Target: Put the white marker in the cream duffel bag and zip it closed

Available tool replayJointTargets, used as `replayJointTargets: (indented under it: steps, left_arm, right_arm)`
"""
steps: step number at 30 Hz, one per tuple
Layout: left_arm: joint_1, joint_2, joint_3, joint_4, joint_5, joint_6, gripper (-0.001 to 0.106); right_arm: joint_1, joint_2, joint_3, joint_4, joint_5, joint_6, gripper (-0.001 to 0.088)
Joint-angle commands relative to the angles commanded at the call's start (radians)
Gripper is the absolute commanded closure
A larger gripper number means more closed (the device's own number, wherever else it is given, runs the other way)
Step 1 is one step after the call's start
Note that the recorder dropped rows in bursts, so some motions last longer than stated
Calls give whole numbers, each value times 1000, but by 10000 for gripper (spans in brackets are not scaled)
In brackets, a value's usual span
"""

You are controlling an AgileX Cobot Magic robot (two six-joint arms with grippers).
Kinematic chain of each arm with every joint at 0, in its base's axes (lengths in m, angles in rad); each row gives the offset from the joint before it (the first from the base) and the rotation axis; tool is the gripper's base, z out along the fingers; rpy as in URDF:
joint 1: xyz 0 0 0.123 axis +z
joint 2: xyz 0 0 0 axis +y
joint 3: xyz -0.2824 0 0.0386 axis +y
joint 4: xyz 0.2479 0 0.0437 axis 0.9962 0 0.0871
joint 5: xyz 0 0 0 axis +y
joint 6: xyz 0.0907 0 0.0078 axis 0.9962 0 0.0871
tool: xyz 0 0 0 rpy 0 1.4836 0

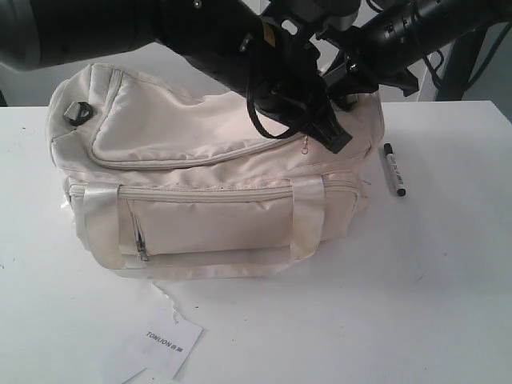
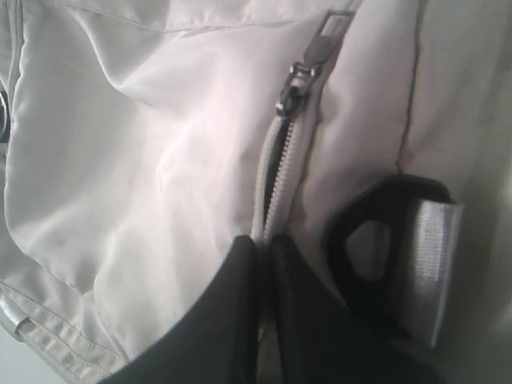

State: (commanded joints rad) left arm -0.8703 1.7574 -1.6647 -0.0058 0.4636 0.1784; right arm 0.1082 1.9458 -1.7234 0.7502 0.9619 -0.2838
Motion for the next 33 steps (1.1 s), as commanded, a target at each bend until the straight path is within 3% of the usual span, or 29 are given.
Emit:
replayJointTargets:
  steps: [33]
  left_arm:
    - [0,0,0,76,176,2,1053]
  right_arm:
    - [0,0,0,-22,0,-8,868]
